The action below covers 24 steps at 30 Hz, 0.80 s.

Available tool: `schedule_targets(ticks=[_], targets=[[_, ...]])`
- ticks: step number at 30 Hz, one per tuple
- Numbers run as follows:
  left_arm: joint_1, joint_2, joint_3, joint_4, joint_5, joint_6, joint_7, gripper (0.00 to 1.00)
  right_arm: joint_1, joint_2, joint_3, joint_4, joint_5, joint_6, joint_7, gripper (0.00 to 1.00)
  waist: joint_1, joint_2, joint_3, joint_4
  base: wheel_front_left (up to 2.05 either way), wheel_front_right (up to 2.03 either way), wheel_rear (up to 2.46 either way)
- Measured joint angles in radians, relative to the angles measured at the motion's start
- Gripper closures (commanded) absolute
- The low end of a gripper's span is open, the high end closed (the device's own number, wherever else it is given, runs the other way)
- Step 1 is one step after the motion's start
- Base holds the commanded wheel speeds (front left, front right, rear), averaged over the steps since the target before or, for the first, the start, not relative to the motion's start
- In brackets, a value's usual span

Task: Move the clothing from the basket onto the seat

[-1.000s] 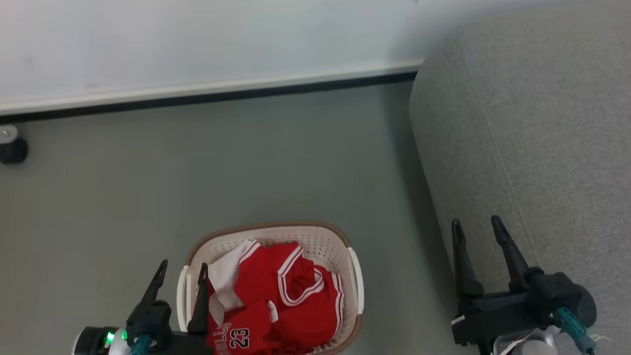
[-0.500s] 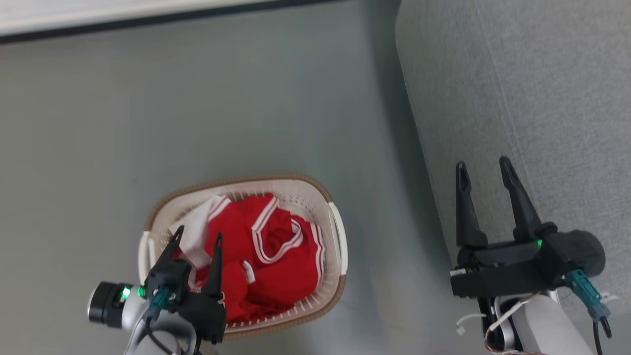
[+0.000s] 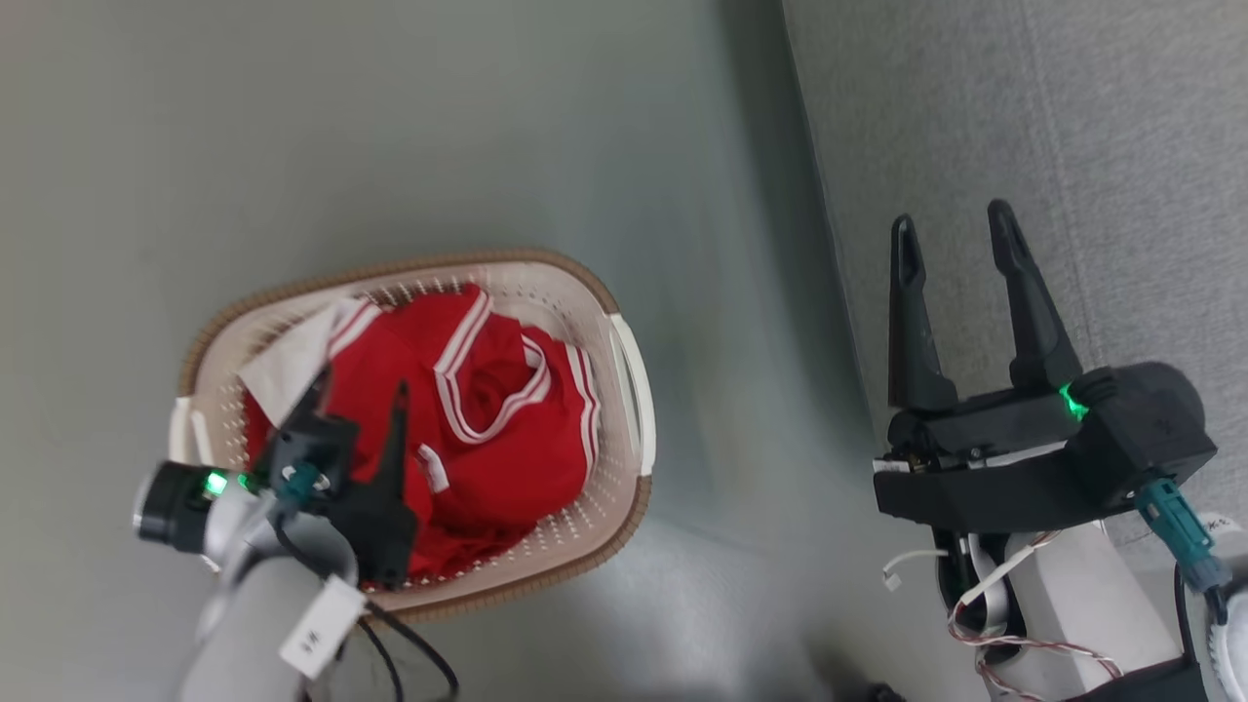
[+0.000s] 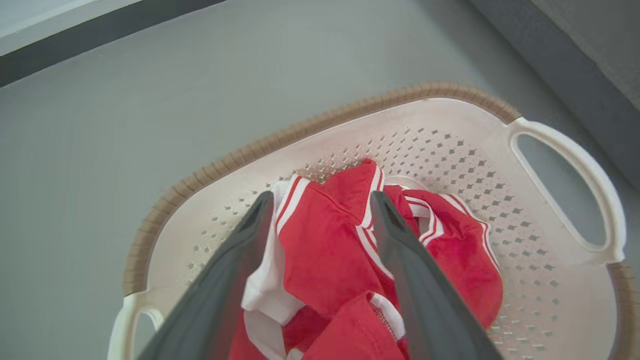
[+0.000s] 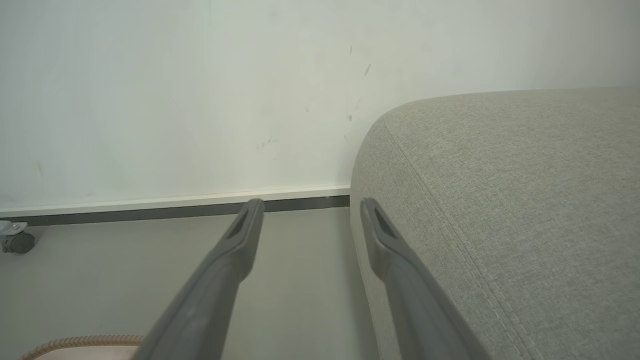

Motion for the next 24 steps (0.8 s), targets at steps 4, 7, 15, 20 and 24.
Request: schedule_targets(ticks=[4,7,15,20,24], targets=[[-0.054,0.025,0.019,0.030,0.001,0.001,0.011,0.00,-0.025,0.005,0.001,-0.018,0.000,0.000,0.000,0.00,0.0000,0.0000,0.060,-0.016,0.00,0.00,0.00],[-0.095,0.040,0.023,0.044,0.007,0.001,0.021,0.00,-0.049,0.007,0.002,-0.032,0.000,0.000,0.000,0.00,0.0000,0.0000,0.105,-0.026,0.00,0.00,0.00],[-0.158,0.070,0.030,0.110,0.014,0.010,0.027,0.00,-0.097,0.013,0.006,-0.034,0.000,0.000,0.000,0.00,0.0001,0.0000,0.214,-0.051,0.00,0.00,0.00],[-0.189,0.072,0.034,0.141,0.017,0.020,0.014,0.00,-0.110,0.015,0.009,-0.018,0.000,-0.003,0.000,0.00,0.0000,0.0000,0.257,-0.063,0.00,0.00,0.00],[-0.216,0.079,0.036,0.152,0.035,0.047,-0.010,0.00,-0.112,0.017,0.012,-0.012,0.000,-0.003,0.000,0.00,-0.0001,0.0000,0.272,-0.070,0.00,0.00,0.00]])
